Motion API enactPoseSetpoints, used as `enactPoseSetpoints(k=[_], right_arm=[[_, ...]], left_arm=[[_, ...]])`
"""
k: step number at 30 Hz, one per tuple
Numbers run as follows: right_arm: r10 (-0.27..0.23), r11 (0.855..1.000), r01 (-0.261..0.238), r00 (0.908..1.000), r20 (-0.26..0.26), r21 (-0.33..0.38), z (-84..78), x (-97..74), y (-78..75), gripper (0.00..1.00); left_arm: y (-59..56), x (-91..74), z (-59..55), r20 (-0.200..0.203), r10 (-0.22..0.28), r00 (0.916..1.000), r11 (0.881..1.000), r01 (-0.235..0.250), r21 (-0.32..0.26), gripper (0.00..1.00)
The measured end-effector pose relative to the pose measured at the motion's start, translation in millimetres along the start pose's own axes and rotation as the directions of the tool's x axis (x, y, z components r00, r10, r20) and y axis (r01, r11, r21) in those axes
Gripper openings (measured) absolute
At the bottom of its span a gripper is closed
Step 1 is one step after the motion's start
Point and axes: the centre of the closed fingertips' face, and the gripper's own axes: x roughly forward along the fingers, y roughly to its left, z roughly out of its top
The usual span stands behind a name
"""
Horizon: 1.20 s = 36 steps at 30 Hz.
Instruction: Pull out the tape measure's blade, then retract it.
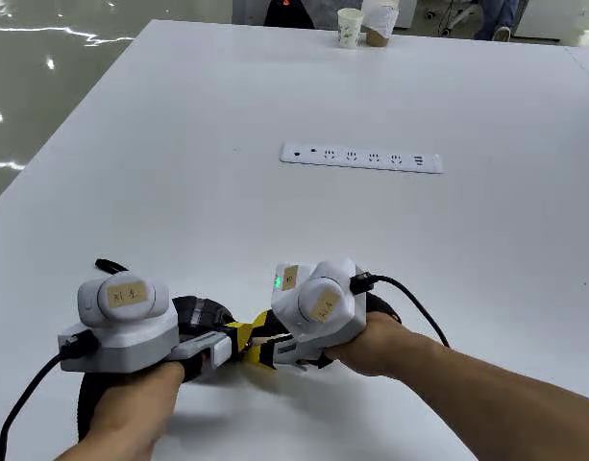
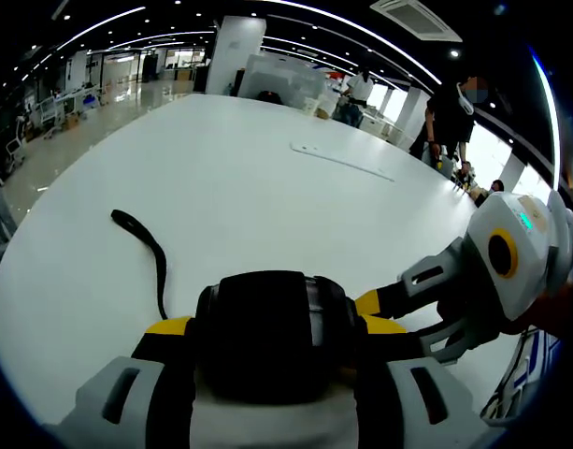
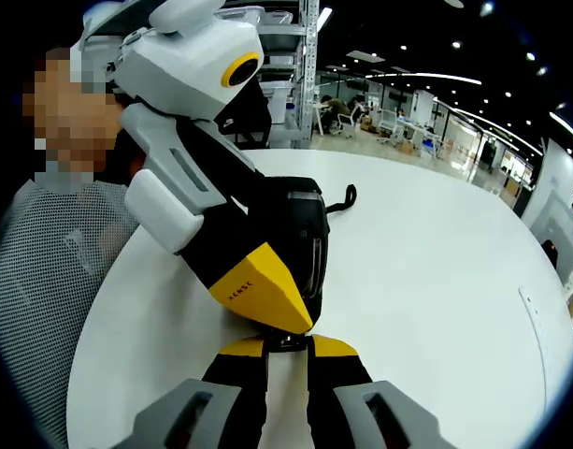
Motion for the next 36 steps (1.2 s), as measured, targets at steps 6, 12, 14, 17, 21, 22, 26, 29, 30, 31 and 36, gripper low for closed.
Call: enactPoseSetpoints(k=[6, 12, 14, 17, 21, 22, 26, 29, 30, 31, 36], right_arm=[[-0.009, 1.0, 0.009, 0.9999, 0.005, -0.002, 0.8, -4.3, -0.2, 0.13], [-0.029, 0.999, 0.028, 0.9995, 0.016, 0.017, 1.4, -10.5, -1.7, 0.14], [-0.034, 0.999, 0.033, 0.9992, 0.02, 0.027, 0.9, -13.1, -1.8, 0.15], [-0.044, 0.998, 0.043, 0.9988, 0.023, 0.037, -0.4, -16.5, -2.4, 0.17], [-0.062, 0.997, 0.06, 0.9976, 0.031, 0.056, -1.3, -21.9, -3.0, 0.2], [-0.065, 0.996, 0.063, 0.9974, 0.032, 0.061, -1.3, -23.1, -3.0, 0.21], [-0.09, 0.992, 0.086, 0.9951, 0.04, 0.089, 0.6, -29.6, -4.2, 0.29], [-0.105, 0.99, 0.101, 0.9937, 0.039, 0.102, 0.2, -34.0, -4.0, 0.34], [-0.107, 0.989, 0.103, 0.9934, 0.04, 0.106, 0.1, -35.2, -3.7, 0.35], [-0.119, 0.987, 0.113, 0.9921, 0.041, 0.115, -0.2, -37.9, -3.9, 0.37], [-0.148, 0.979, 0.139, 0.9876, 0.052, 0.149, -1.8, -48.5, -3.3, 0.42]], left_arm=[[0.2, -0.2, -0.1, -0.005, -0.005, 1.0, 1.0, 0.005, -0.013, 0.65], [-1.1, -3.0, 0.3, -0.006, -0.013, 0.9999, 1.0, 0.013, 0.004, 0.64], [-0.7, -3.2, 0.4, -0.007, -0.016, 0.9998, 1.0, 0.016, 0.013, 0.64], [0.4, -5.4, 1.4, -0.005, -0.02, 0.9998, 0.999, 0.02, 0.031, 0.66], [-1.7, -13.1, 2.8, -0.003, -0.038, 0.9993, 0.997, 0.038, 0.063, 0.68], [-2.2, -14.8, 3.0, -0.002, -0.04, 0.9992, 0.996, 0.04, 0.075, 0.68], [-5.7, -20.9, 4.0, -0.001, -0.059, 0.9982, 0.99, 0.059, 0.125, 0.73], [-8.2, -25.0, 5.5, 0.004, -0.076, 0.9971, 0.984, 0.074, 0.162, 0.74], [-8.9, -26.1, 6.3, 0.007, -0.08, 0.9967, 0.982, 0.078, 0.173, 0.75], [-9.9, -27.8, 6.2, 0.006, -0.086, 0.9963, 0.98, 0.084, 0.179, 0.75], [-12.9, -34.5, 6.6, 0.008, -0.112, 0.9937, 0.968, 0.107, 0.226, 0.79]])
